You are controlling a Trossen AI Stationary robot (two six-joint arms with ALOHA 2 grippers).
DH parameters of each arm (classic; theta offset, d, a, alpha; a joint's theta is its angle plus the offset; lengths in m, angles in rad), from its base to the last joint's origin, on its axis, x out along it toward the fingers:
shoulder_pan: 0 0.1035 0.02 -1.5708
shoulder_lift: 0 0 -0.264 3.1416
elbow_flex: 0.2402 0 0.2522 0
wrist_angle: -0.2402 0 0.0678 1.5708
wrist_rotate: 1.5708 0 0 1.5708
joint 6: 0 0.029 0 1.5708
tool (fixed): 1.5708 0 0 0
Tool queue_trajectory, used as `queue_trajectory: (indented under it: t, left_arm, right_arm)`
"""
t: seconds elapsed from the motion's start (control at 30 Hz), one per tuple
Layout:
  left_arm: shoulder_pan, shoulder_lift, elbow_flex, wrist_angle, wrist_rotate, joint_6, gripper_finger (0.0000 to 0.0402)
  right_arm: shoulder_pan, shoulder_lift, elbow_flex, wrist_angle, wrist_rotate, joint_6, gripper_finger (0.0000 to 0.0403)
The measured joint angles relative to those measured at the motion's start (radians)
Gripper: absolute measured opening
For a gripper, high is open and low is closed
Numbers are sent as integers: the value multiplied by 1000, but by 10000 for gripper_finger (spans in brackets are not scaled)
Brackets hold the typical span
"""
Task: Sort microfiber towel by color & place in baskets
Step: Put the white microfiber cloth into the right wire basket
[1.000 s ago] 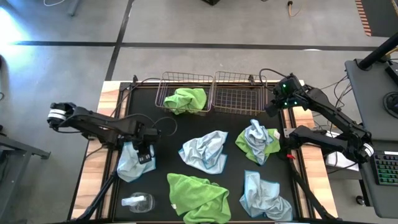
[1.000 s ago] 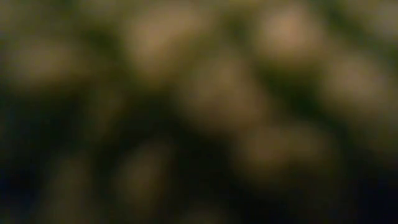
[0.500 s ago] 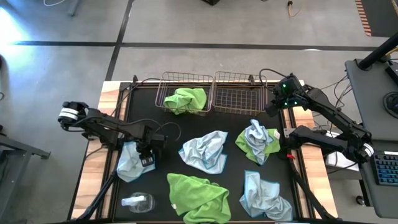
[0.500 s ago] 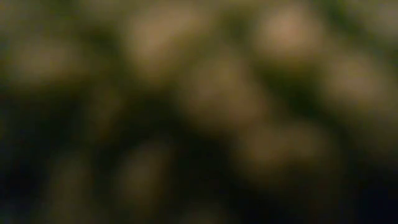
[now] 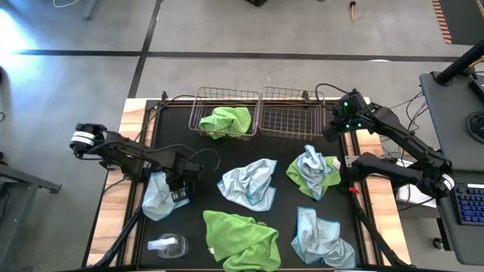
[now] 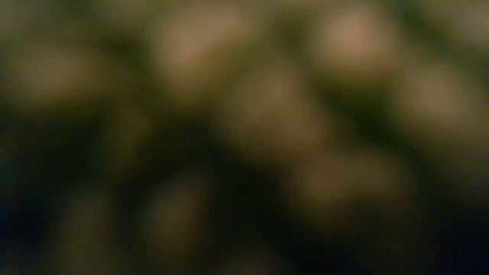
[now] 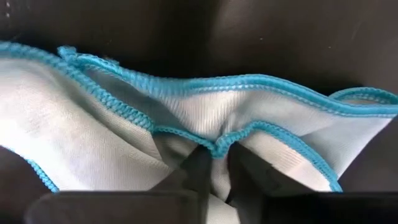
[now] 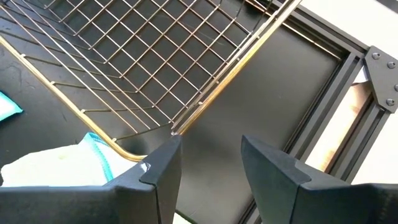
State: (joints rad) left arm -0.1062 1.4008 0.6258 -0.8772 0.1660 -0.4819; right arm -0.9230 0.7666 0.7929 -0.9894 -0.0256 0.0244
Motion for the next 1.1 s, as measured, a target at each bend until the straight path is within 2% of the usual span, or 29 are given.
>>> queue_trajectory:
  t: [0.27, 0.5, 0.83, 1.1]
  left_arm:
    - [0, -21, 6, 5, 2, -14, 3]
    - [0, -42, 128, -14, 2, 60, 1]
    - [0, -49, 441, -249, -224, 106, 0]
    - [0, -47, 706, -298, -394, 211, 0]
  right_arm:
    - [0, 0, 0, 0, 0, 1, 160]
    - [0, 0, 0, 0, 0, 1, 160]
    - [0, 0, 0, 0, 0, 1, 160]
    - [0, 0, 0, 0, 0, 1, 160]
